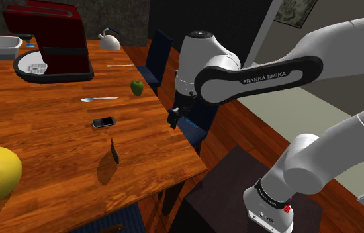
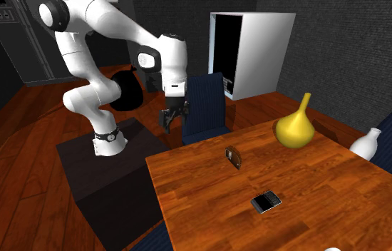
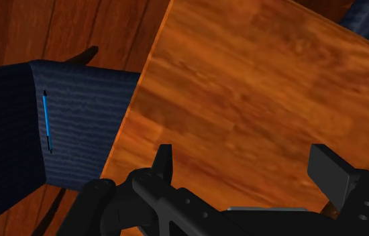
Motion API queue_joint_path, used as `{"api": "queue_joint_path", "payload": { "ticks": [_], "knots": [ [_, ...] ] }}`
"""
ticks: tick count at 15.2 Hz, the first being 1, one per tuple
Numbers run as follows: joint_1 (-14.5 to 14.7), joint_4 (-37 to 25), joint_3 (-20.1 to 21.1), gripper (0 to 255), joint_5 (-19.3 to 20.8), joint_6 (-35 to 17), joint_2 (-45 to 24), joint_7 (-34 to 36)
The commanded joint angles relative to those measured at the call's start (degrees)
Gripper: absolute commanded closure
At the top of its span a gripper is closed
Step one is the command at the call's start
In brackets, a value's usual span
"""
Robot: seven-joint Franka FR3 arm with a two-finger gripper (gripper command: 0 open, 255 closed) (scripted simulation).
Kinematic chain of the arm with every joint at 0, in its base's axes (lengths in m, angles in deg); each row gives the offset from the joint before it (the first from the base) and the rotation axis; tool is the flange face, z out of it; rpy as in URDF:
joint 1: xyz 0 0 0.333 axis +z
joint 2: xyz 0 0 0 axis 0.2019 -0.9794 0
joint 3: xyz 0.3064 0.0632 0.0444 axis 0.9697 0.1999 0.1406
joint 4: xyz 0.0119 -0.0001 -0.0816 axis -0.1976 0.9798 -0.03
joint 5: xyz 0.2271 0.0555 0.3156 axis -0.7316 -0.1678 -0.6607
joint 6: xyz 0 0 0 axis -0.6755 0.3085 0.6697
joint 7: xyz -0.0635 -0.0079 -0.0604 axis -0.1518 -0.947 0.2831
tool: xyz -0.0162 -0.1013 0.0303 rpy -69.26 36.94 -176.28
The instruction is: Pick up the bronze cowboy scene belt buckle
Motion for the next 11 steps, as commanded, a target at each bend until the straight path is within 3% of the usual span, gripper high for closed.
{"api": "queue_joint_path", "payload": {
  "ticks": [1,11],
  "knots": [
    [0.1,-2.1,1.6,0,0.8,-2.0,-4.2,2.7],
    [3.1,-16.8,5.9,0,10.0,-7.4,-26.4,17.0]
  ]
}}
